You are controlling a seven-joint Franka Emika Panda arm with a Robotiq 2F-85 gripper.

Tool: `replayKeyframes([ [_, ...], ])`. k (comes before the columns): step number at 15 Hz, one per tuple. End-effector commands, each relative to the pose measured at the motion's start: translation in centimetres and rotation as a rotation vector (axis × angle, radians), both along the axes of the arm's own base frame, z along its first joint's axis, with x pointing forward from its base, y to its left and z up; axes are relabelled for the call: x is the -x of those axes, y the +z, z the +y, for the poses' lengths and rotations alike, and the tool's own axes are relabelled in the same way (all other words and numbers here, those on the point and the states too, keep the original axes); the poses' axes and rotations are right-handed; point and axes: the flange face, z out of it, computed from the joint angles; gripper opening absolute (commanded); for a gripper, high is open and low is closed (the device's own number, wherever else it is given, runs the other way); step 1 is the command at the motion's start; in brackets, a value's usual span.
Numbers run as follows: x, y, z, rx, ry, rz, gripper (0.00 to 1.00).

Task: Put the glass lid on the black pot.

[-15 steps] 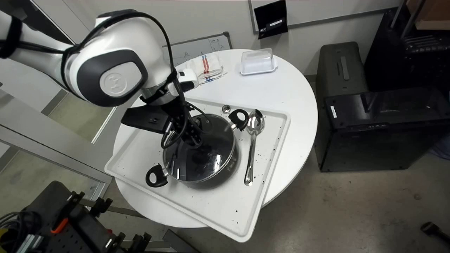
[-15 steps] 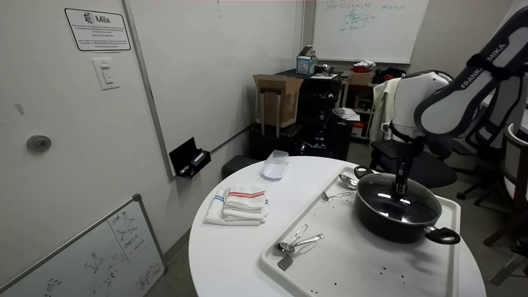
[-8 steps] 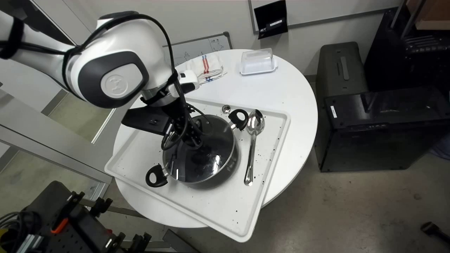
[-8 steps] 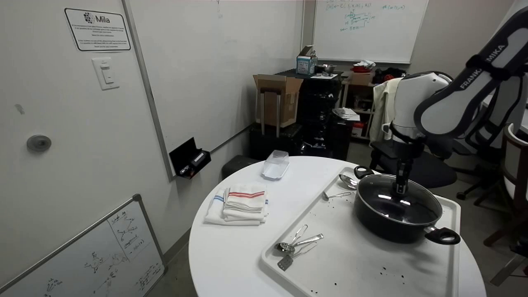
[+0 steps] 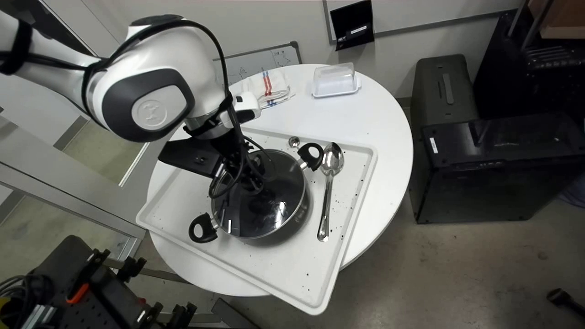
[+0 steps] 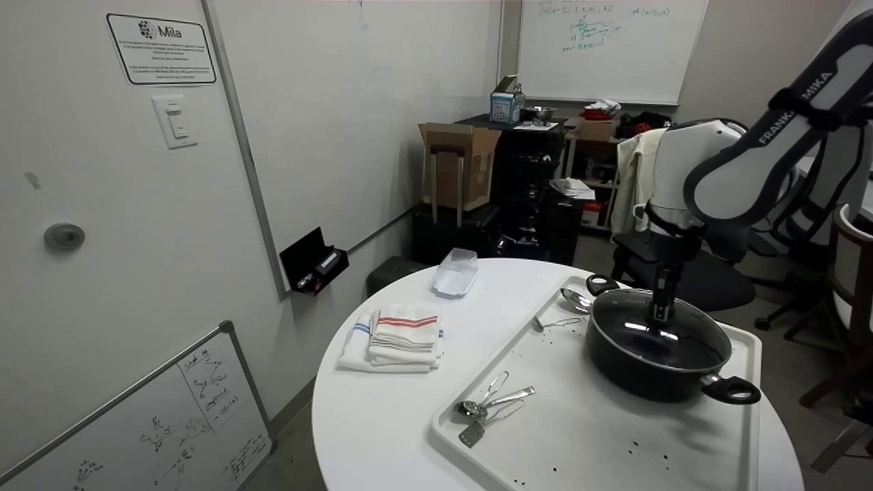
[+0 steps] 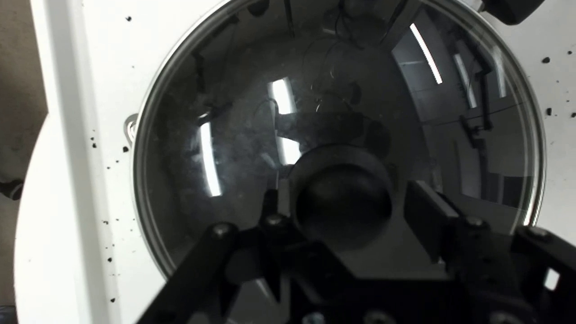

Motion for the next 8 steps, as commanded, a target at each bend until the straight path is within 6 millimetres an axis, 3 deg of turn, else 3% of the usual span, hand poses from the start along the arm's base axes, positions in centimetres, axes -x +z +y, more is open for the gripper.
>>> replayKeyframes([
  [1,-0.2,1.2,1.0,-0.02,0.013,-0.034,0.96],
  [8,-0.3,5.3,4.2,-0.026,0.082,-0.092,1.0],
])
